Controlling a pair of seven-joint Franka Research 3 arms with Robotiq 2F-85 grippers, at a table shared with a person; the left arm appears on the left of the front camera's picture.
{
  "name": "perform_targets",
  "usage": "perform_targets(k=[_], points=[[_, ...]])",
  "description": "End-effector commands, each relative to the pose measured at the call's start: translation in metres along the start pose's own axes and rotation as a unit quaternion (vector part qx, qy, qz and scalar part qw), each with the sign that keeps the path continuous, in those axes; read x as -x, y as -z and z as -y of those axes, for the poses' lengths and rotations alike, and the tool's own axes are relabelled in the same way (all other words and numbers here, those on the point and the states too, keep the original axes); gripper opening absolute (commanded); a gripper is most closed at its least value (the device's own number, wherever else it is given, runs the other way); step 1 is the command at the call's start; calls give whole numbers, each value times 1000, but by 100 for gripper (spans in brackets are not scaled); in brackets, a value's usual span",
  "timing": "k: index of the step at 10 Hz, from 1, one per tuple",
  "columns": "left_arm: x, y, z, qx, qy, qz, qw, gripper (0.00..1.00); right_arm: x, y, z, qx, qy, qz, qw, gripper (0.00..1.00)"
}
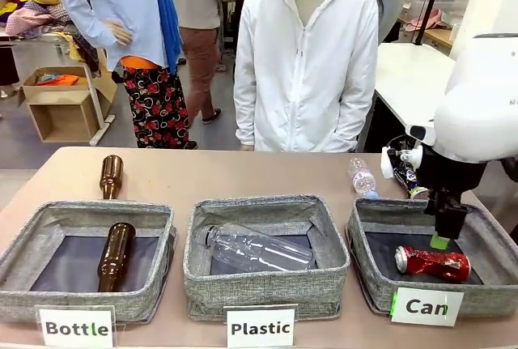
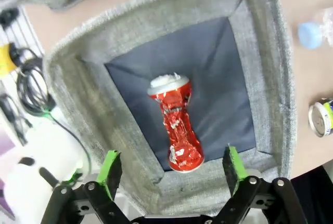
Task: Sort the can waste into the basket.
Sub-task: Pick up the can waste from the table and place it in the right Fabric basket.
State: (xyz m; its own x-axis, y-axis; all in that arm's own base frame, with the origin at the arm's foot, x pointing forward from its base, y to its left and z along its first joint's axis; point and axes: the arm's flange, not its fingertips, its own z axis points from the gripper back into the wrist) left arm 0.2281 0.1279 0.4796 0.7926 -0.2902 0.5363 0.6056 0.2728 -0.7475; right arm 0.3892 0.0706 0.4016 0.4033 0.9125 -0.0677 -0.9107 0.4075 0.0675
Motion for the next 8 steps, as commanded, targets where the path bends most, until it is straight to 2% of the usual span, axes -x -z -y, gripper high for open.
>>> perform_targets(k=[1, 2, 3, 4, 5, 6, 8], points=[[0, -3, 1, 4, -3, 3, 1000, 100, -16, -14, 0, -65, 82, 68, 992, 100], [0, -3, 1, 4, -3, 3, 1000, 100, -16, -20, -1, -151, 145, 135, 968, 100], [0, -3, 1, 4, -3, 3, 1000, 100, -15, -28, 4, -281, 279, 267, 879, 100], [0, -3, 1, 4, -3, 3, 1000, 100, -11, -29, 6, -359, 333, 346, 800, 100], [0, -3, 1, 4, -3, 3, 1000, 100, -1, -27, 6, -403, 359, 412, 734, 100], [0, -3, 1, 4, -3, 3, 1000, 100, 12, -19, 10, -443, 371, 459, 675, 100], [0, -3, 1, 4, -3, 3, 1000, 100, 36, 6, 21, -491, 392, 515, 583, 100]])
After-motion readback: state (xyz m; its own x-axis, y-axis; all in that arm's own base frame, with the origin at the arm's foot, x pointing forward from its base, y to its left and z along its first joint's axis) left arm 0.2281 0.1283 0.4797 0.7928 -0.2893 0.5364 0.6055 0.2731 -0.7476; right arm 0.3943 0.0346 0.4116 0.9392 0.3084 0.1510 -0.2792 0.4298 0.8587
